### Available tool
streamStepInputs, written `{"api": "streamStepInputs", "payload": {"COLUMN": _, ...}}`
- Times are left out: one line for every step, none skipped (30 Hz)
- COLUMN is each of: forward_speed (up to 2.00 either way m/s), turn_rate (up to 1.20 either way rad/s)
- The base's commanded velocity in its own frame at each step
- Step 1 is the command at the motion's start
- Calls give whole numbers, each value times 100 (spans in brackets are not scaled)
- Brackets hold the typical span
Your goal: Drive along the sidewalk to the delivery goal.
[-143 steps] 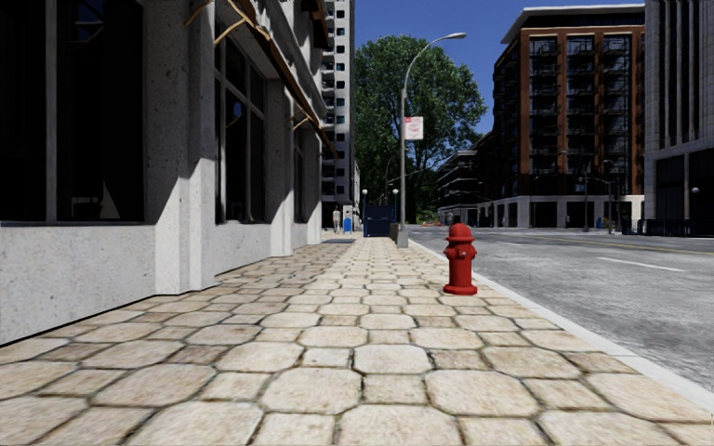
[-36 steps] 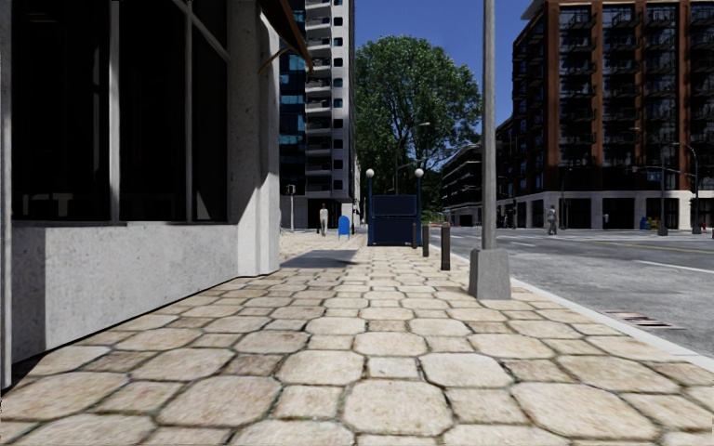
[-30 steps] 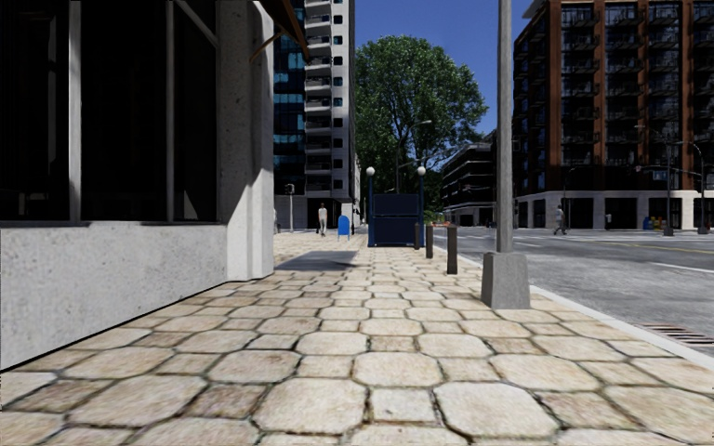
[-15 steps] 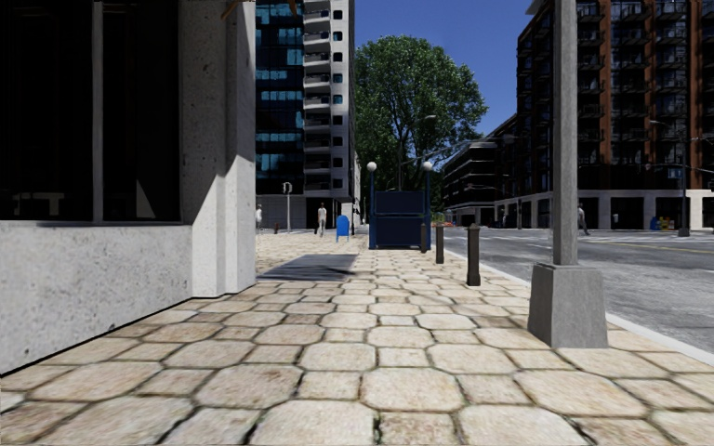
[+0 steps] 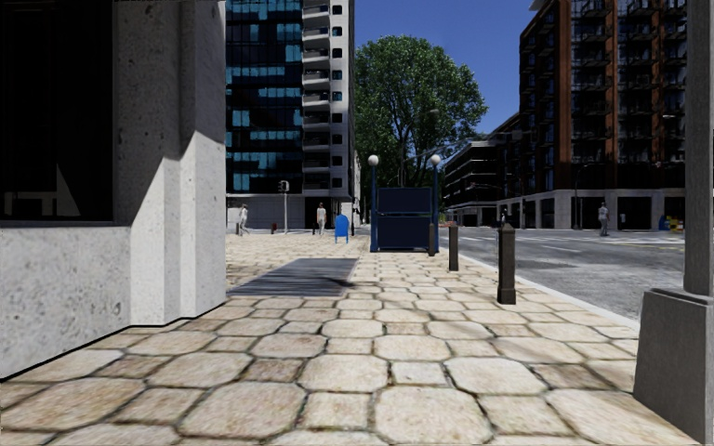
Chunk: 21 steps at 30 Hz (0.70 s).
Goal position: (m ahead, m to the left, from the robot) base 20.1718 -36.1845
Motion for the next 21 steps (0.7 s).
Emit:
{"api": "streamStepInputs", "payload": {"forward_speed": 200, "turn_rate": 0}}
{"api": "streamStepInputs", "payload": {"forward_speed": 200, "turn_rate": 0}}
{"api": "streamStepInputs", "payload": {"forward_speed": 200, "turn_rate": 0}}
{"api": "streamStepInputs", "payload": {"forward_speed": 200, "turn_rate": 0}}
{"api": "streamStepInputs", "payload": {"forward_speed": 200, "turn_rate": 0}}
{"api": "streamStepInputs", "payload": {"forward_speed": 200, "turn_rate": 0}}
{"api": "streamStepInputs", "payload": {"forward_speed": 200, "turn_rate": 0}}
{"api": "streamStepInputs", "payload": {"forward_speed": 200, "turn_rate": 0}}
{"api": "streamStepInputs", "payload": {"forward_speed": 200, "turn_rate": 0}}
{"api": "streamStepInputs", "payload": {"forward_speed": 200, "turn_rate": 0}}
{"api": "streamStepInputs", "payload": {"forward_speed": 200, "turn_rate": 0}}
{"api": "streamStepInputs", "payload": {"forward_speed": 200, "turn_rate": 0}}
{"api": "streamStepInputs", "payload": {"forward_speed": 200, "turn_rate": 0}}
{"api": "streamStepInputs", "payload": {"forward_speed": 200, "turn_rate": 0}}
{"api": "streamStepInputs", "payload": {"forward_speed": 200, "turn_rate": 0}}
{"api": "streamStepInputs", "payload": {"forward_speed": 200, "turn_rate": 0}}
{"api": "streamStepInputs", "payload": {"forward_speed": 200, "turn_rate": 0}}
{"api": "streamStepInputs", "payload": {"forward_speed": 200, "turn_rate": 0}}
{"api": "streamStepInputs", "payload": {"forward_speed": 200, "turn_rate": 0}}
{"api": "streamStepInputs", "payload": {"forward_speed": 200, "turn_rate": 0}}
{"api": "streamStepInputs", "payload": {"forward_speed": 200, "turn_rate": 0}}
